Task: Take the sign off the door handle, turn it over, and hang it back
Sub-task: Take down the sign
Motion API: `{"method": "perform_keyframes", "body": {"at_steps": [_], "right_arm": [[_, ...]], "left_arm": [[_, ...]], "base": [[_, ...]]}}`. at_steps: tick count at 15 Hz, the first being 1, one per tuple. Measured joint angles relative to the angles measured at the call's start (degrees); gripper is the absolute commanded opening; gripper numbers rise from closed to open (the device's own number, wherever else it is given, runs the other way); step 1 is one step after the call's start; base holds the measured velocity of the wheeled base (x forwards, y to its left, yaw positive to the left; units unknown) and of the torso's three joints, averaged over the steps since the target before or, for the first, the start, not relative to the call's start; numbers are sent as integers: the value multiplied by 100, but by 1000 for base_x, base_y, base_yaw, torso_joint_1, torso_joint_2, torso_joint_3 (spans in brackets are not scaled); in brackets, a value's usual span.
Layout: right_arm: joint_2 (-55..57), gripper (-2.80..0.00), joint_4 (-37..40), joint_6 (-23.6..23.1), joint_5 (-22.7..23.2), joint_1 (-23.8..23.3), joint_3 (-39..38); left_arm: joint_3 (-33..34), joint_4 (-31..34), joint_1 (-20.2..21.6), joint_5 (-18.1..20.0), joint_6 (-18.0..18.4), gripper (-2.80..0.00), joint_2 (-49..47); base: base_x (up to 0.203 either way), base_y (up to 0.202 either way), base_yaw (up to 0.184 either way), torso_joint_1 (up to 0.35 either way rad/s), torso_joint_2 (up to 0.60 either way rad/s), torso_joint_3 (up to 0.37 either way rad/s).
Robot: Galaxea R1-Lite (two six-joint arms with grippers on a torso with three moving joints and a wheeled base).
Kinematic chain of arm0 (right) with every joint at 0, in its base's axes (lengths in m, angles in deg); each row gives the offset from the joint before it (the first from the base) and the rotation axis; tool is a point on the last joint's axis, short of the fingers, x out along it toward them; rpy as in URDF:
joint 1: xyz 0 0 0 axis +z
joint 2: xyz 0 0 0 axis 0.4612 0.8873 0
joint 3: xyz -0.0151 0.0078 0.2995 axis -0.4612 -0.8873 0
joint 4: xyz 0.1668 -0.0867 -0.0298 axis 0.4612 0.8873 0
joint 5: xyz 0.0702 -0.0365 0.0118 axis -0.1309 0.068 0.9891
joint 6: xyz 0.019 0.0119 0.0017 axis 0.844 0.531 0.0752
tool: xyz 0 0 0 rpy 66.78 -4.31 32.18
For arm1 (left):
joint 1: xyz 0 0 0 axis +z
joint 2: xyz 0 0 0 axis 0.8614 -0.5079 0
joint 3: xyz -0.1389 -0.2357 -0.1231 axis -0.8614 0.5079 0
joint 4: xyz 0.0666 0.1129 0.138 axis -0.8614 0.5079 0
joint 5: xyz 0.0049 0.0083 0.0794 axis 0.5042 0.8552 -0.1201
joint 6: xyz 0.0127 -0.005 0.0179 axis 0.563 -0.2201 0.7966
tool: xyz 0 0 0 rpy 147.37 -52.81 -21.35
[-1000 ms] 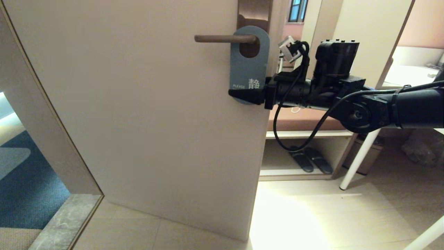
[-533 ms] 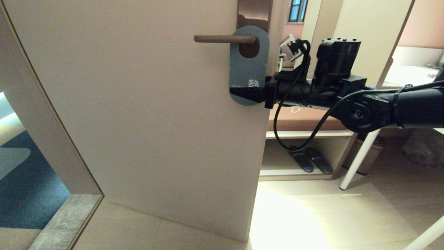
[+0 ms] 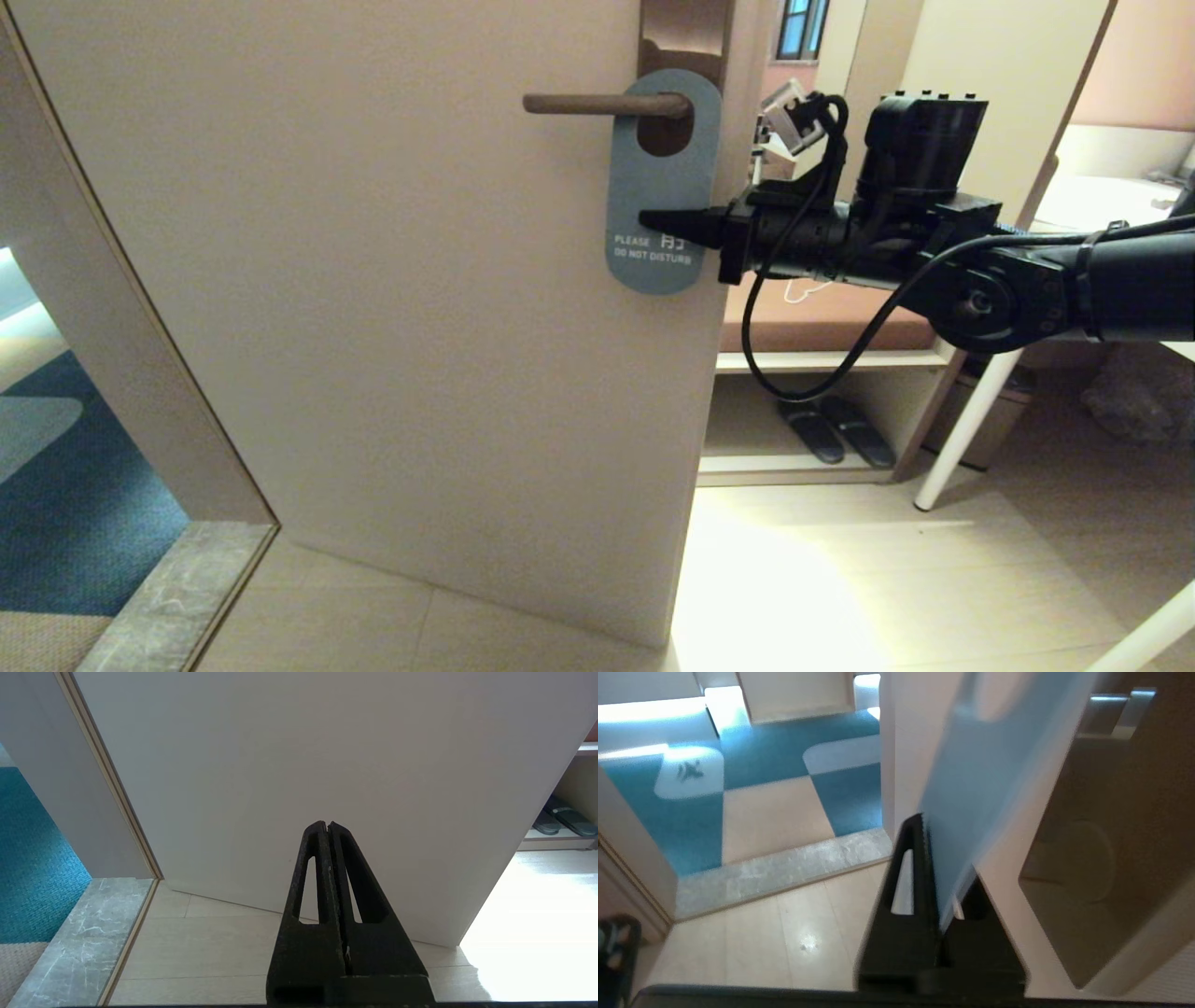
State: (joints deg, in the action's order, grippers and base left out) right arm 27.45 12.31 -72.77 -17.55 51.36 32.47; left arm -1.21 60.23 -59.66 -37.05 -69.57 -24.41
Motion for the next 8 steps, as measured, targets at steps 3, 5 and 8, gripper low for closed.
{"method": "perform_keyframes", "body": {"at_steps": [3,5,8], "right_arm": [[-39,-280,0,-1,-3,0,-20],[-73,-280,-5,-12,-8,0,-92],[-160,-280,-77,-39,-46,-6,-270]], "left_arm": [[0,0,0,0,0,-280,0],[0,2,0,0,0,-280,0],[0,0,0,0,-2,-280,0]], "base": [[0,0,0,0,0,0],[0,0,0,0,0,0],[0,0,0,0,0,0]]}}
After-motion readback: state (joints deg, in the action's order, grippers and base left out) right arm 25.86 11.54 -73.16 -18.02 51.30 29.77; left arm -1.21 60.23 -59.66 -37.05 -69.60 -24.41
